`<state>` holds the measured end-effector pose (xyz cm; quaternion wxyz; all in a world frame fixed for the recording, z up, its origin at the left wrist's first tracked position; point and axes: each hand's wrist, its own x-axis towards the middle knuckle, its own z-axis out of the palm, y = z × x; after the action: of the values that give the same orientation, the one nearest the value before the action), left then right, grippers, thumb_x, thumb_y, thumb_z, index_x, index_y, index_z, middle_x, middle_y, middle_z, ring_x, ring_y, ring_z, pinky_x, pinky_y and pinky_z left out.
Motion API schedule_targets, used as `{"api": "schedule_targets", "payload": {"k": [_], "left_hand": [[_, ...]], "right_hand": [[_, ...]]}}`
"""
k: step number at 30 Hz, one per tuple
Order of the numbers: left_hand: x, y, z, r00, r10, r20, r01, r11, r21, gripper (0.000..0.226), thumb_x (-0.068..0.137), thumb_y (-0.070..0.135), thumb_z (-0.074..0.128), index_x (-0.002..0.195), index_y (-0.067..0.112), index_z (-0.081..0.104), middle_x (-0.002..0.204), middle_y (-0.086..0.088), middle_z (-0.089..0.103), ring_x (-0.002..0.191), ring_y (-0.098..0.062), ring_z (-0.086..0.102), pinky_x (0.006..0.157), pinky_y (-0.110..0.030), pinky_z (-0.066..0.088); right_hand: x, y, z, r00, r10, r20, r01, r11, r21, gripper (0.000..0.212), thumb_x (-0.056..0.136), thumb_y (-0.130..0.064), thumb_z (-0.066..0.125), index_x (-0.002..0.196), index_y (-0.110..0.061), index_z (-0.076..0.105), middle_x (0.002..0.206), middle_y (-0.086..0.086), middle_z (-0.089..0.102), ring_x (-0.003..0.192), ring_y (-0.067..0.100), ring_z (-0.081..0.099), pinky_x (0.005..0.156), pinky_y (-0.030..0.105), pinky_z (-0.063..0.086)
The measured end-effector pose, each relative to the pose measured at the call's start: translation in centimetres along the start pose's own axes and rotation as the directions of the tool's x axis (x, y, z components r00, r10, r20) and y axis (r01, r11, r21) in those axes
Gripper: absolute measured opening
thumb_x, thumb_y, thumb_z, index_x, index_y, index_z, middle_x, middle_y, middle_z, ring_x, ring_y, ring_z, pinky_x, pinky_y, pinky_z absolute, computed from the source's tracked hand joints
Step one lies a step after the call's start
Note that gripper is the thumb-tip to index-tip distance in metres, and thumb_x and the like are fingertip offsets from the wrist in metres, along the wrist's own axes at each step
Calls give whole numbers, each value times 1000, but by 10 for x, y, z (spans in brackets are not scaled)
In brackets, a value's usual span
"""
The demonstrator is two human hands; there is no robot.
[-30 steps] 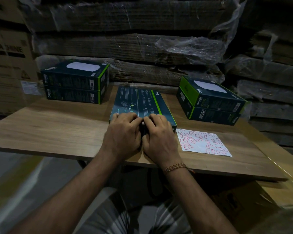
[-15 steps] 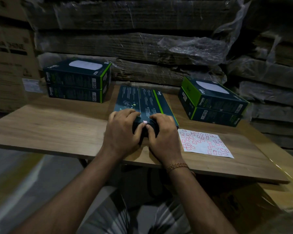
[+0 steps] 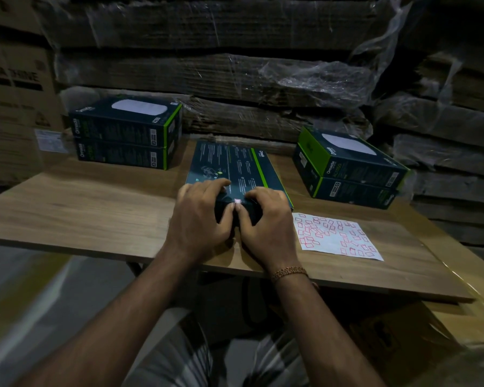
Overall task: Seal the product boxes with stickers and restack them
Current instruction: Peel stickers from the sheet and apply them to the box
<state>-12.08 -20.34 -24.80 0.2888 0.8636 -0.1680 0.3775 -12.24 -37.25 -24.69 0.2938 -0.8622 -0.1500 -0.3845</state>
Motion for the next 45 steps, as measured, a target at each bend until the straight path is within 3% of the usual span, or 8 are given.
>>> {"api": "schedule_targets", "payload": {"k": [5,13,18,26,31,36,41,45], "left_hand": [[2,-1,2,1000,-27,-14,27,999,25,46,97,33,73,138,18,61,119,2,70,112,-17,63,111,-42,39],[0,-1,0,1000,1,13,-1,1000,-8,51,92,21,73,141,18,58,122,1,68,117,-18,61,115,-43,35],[2,-2,2,1000,-26,-3,26,1000,2,49,94,32,71,140,19,59,119,3,69,113,-17,62,113,-44,38],[3,-2,2,999,-34,0,34,999,20,48,95,33,74,139,20,59,119,4,70,114,-18,63,111,-44,38],[2,0,1,999,-42,5,42,999,15,49,95,33,73,140,21,59,119,4,69,114,-17,62,112,-43,37],[2,-1,0,999,-51,11,51,999,13,48,96,34,72,141,22,58,119,4,69,114,-16,61,113,-43,36],[2,0,1,998,-56,4,56,998,4,49,96,35,71,141,22,57,118,5,68,112,-15,60,113,-39,33],[2,0,2,999,-38,-1,38,999,16,51,97,42,72,142,23,57,120,5,67,113,-13,59,111,-37,32]], "right_hand": [[1,3,3,1000,-3,-11,3,1000,-6,17,96,-32,72,107,-18,73,108,-6,70,103,17,55,90,35,50],[0,4,0,1000,-22,5,22,1000,15,19,90,-18,71,109,-17,72,113,-5,70,107,18,55,94,38,51],[1,2,2,999,-17,-28,19,999,39,16,96,-33,75,101,-18,72,102,-7,69,101,17,55,87,34,49],[8,-2,5,994,88,-57,-81,990,118,12,89,-29,80,89,-21,72,91,-10,68,95,16,59,81,38,54],[26,-5,-1,960,261,101,-272,954,127,15,83,-34,86,86,-24,75,91,-12,69,95,13,65,82,40,62],[57,-15,-18,833,442,333,-473,881,14,22,77,-31,94,84,-23,74,94,-8,68,95,11,65,81,35,61],[64,-6,-32,766,398,504,-506,858,92,28,79,-29,96,97,-20,76,99,-8,68,92,5,60,74,23,51],[64,3,-39,749,357,559,-510,849,141,23,88,-17,86,109,-22,76,108,-10,64,103,6,59,81,23,53]]}}
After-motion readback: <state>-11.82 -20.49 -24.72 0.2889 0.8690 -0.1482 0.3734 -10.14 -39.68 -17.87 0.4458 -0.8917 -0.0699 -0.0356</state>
